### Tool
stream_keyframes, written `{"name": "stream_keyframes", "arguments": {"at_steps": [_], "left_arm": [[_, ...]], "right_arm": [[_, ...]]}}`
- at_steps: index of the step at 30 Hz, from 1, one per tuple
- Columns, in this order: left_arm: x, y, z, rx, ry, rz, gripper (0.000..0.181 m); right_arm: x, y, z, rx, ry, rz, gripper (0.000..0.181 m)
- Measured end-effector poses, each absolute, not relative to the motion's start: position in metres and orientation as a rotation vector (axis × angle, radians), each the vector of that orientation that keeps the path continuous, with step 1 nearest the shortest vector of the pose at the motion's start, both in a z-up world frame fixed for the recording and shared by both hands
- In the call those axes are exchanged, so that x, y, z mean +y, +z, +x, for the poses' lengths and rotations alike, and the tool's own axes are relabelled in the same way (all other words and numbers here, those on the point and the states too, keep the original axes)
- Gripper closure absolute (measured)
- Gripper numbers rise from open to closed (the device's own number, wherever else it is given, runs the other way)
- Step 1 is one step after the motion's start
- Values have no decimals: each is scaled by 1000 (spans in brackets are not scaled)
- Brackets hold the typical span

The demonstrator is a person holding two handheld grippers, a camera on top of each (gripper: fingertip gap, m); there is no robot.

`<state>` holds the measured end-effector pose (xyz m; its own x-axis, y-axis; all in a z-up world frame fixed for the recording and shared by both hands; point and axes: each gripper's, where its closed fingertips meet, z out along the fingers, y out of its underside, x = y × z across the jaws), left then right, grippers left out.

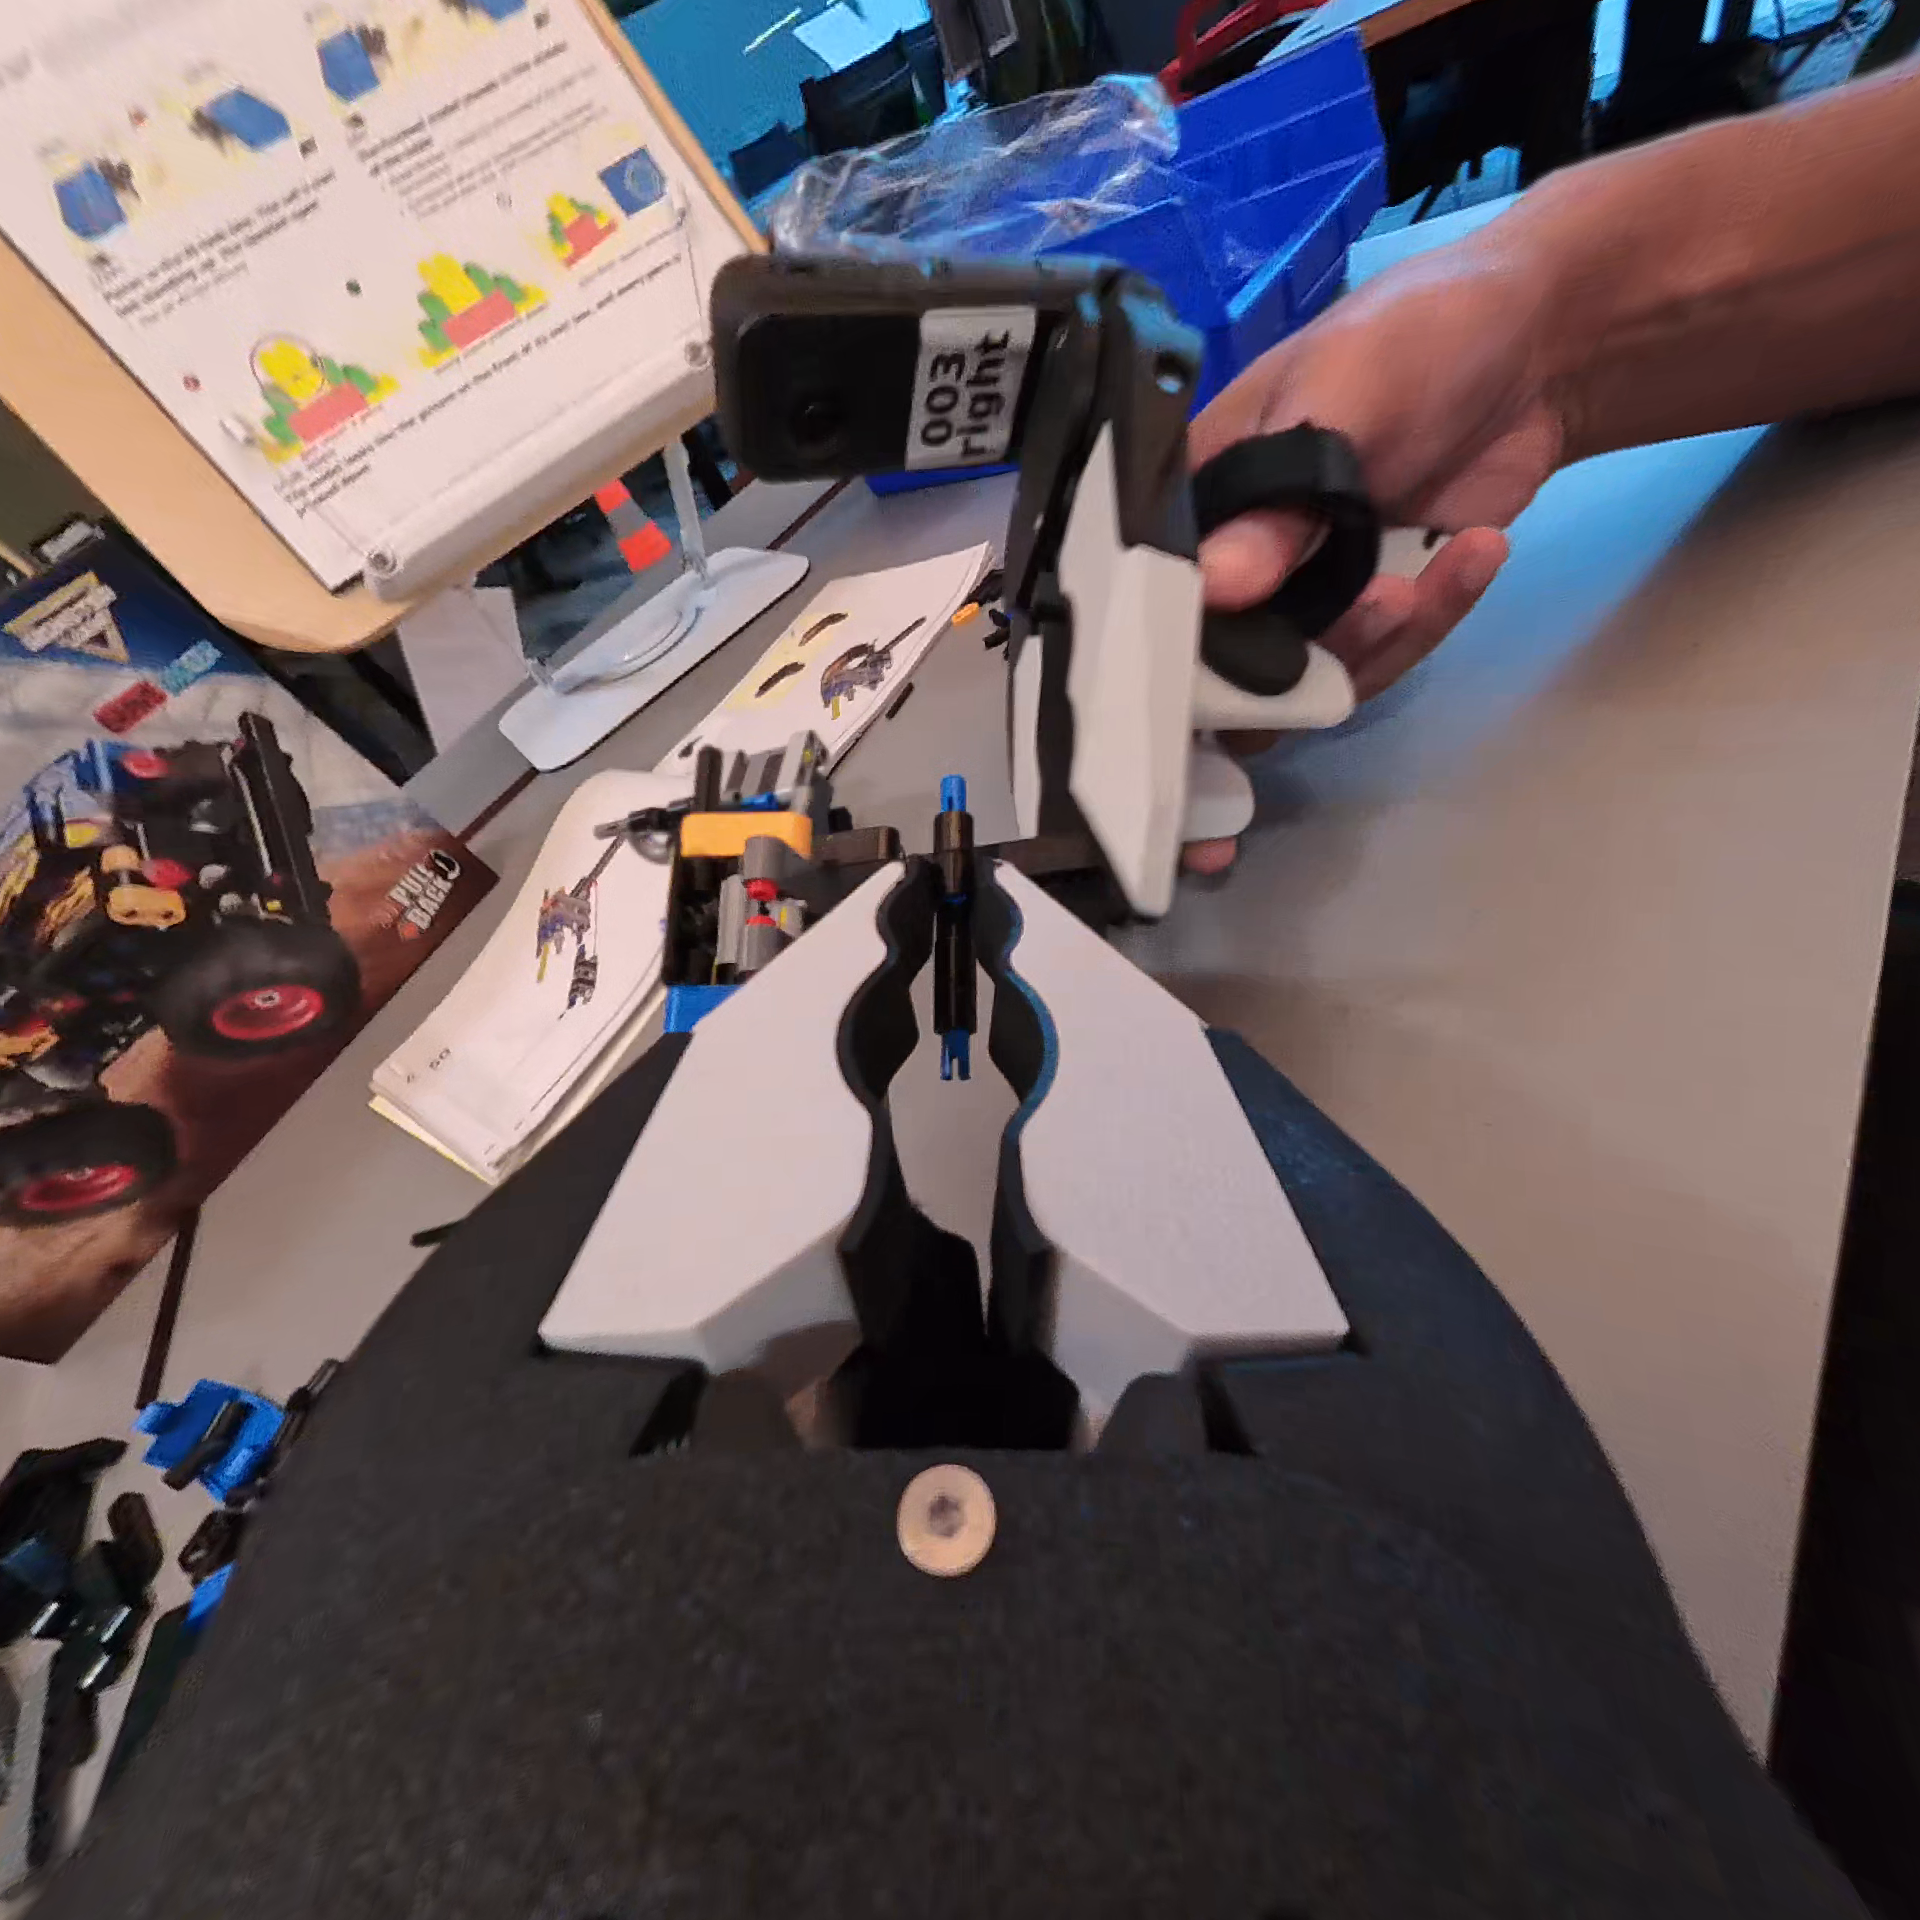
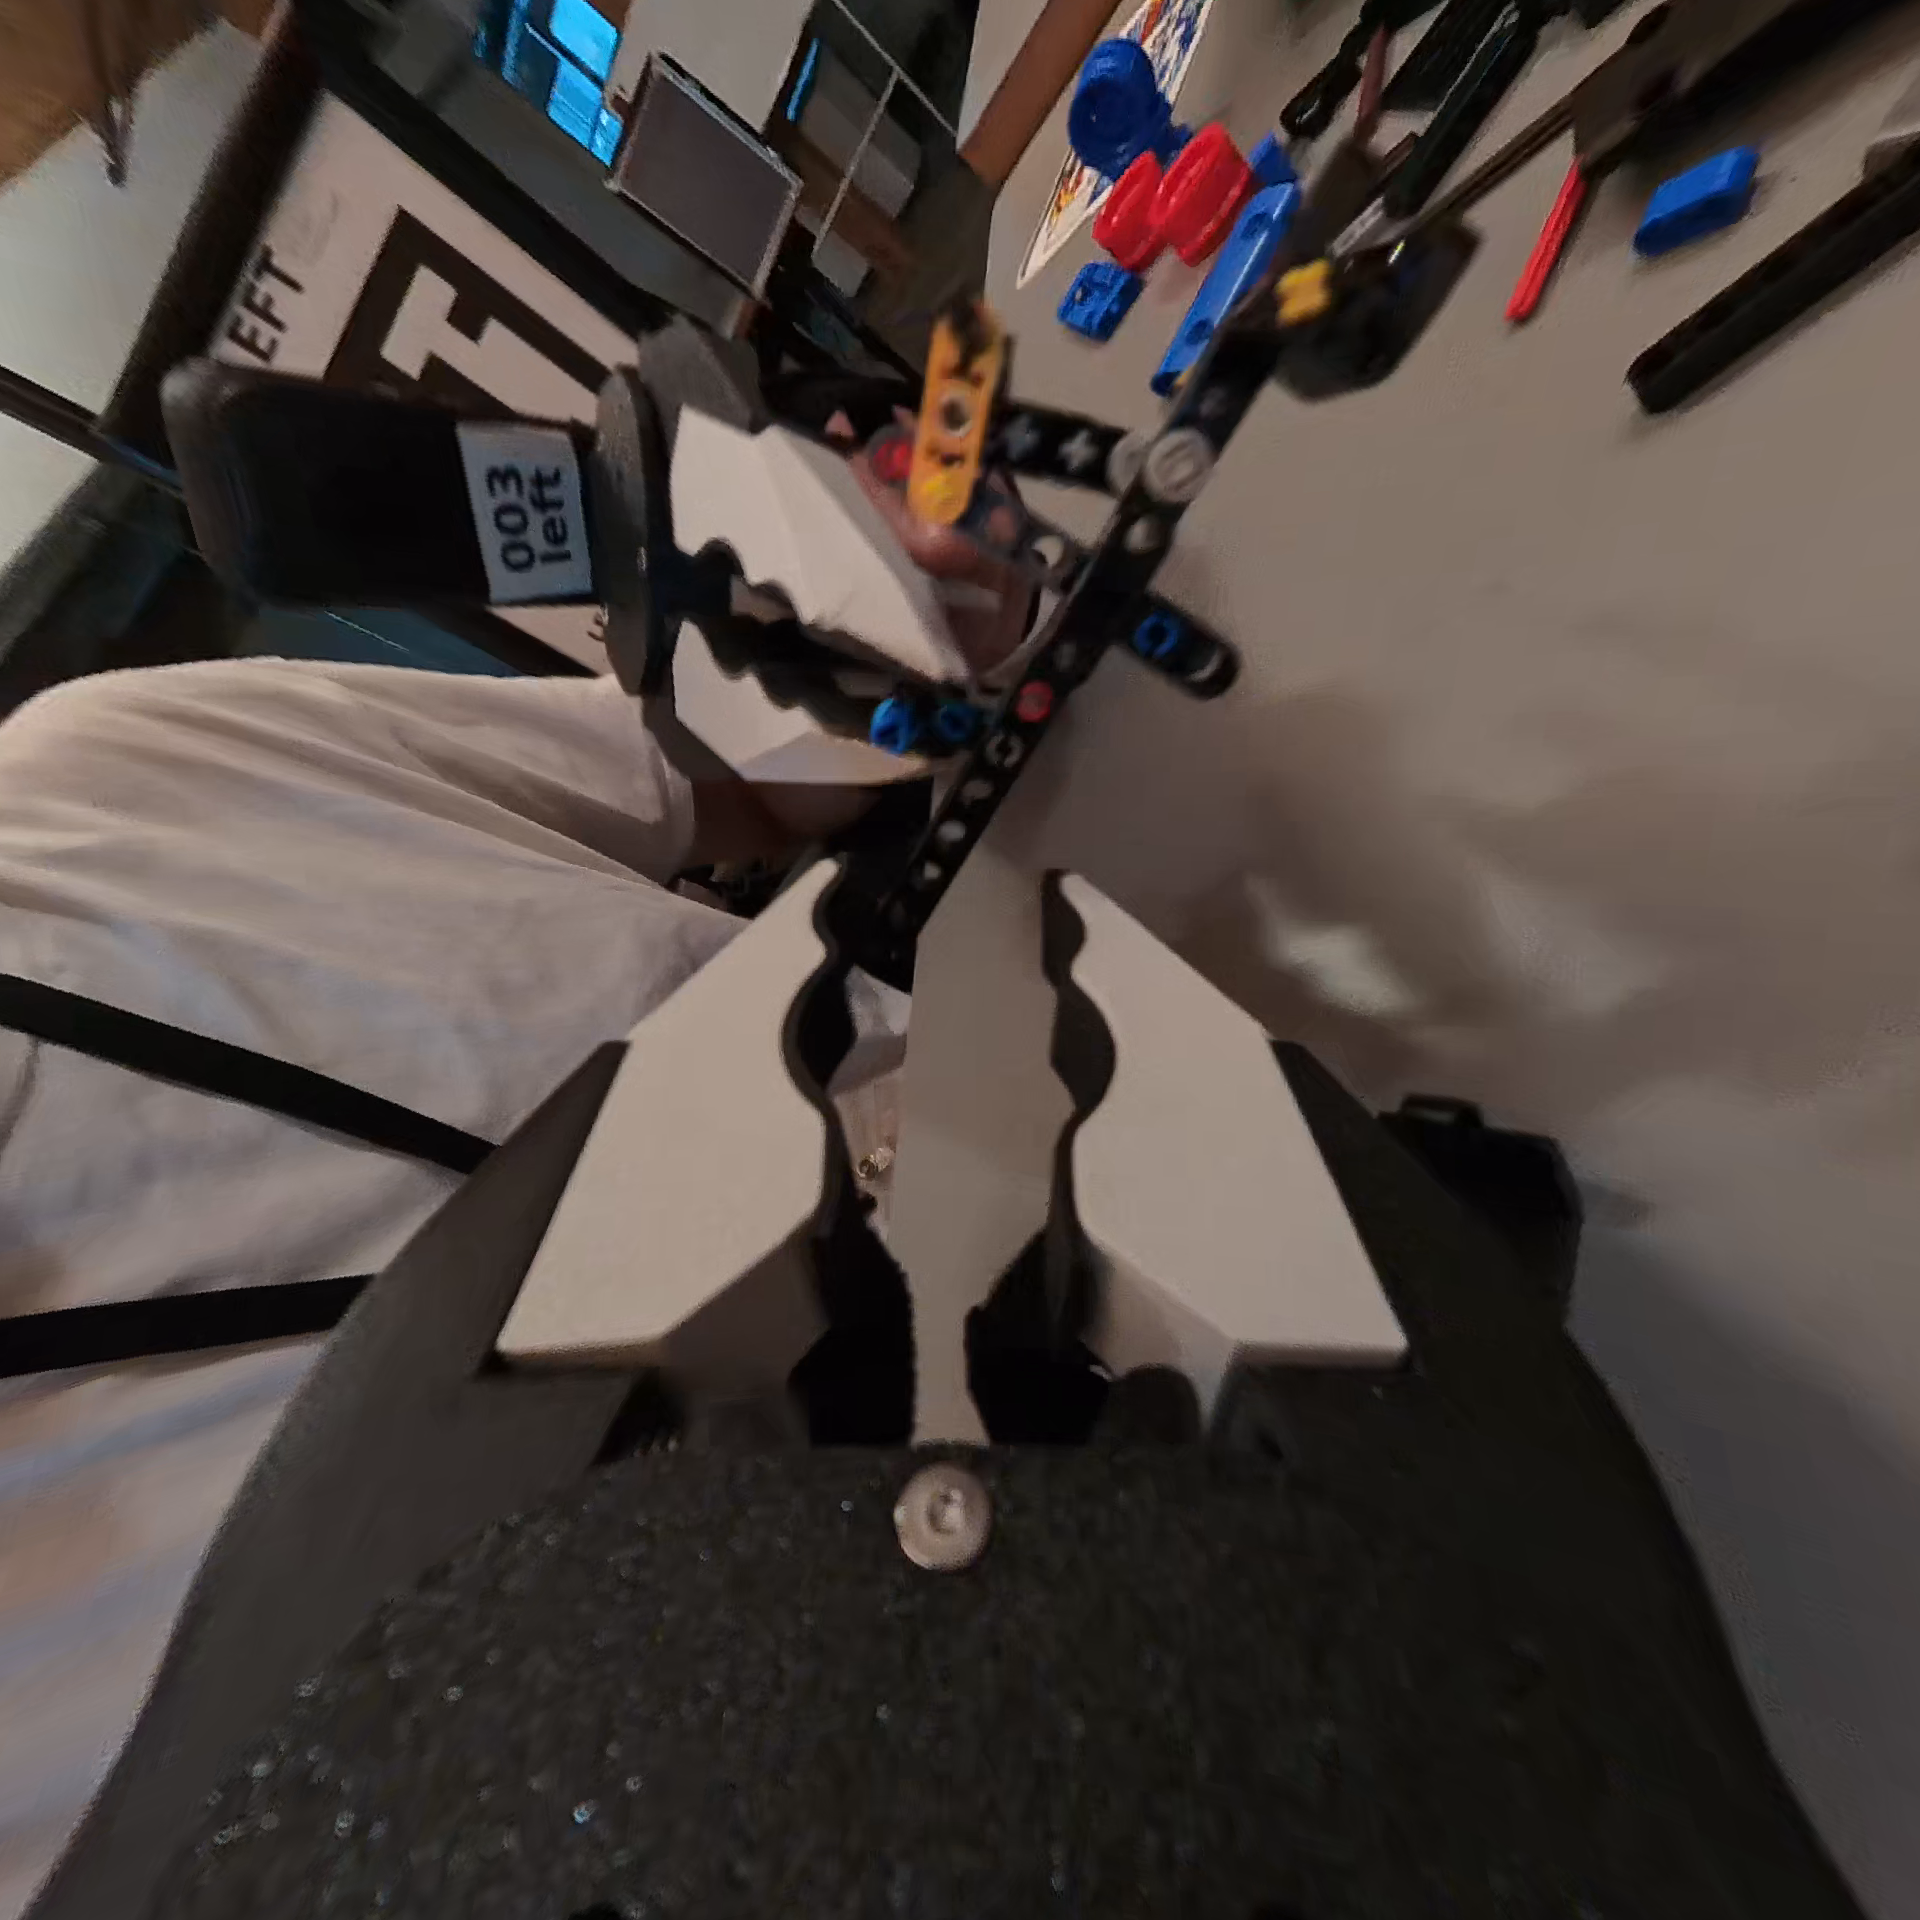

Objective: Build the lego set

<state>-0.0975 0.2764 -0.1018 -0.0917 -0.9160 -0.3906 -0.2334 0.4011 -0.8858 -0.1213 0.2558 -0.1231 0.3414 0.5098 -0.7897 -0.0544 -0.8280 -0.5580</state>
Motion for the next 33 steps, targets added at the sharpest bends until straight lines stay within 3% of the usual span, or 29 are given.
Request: {"name": "stream_keyframes", "arguments": {"at_steps": [2, 4, 12, 20, 23, 33], "left_arm": [[276, -102, -97, 1589, -778, -1037, 176], [274, -100, -98, 1593, -831, -1049, 176], [273, -104, -99, 1552, -1181, -1343, 175], [266, -95, -99, 1580, -904, -1090, 172], [261, -93, -104, 1591, -950, -1082, 162], [266, -93, -117, 1542, -975, -1035, 163]], "right_arm": [[256, -118, -121, -404, 1515, -2077, 169], [254, -120, -120, -440, 1456, -2090, 171], [253, -128, -122, -571, 1269, -2098, 170], [253, -124, -120, -467, 1406, -2102, 174], [251, -119, -120, -434, 1496, -2073, 175], [247, -107, -121, -393, 1636, -2000, 175]]}}
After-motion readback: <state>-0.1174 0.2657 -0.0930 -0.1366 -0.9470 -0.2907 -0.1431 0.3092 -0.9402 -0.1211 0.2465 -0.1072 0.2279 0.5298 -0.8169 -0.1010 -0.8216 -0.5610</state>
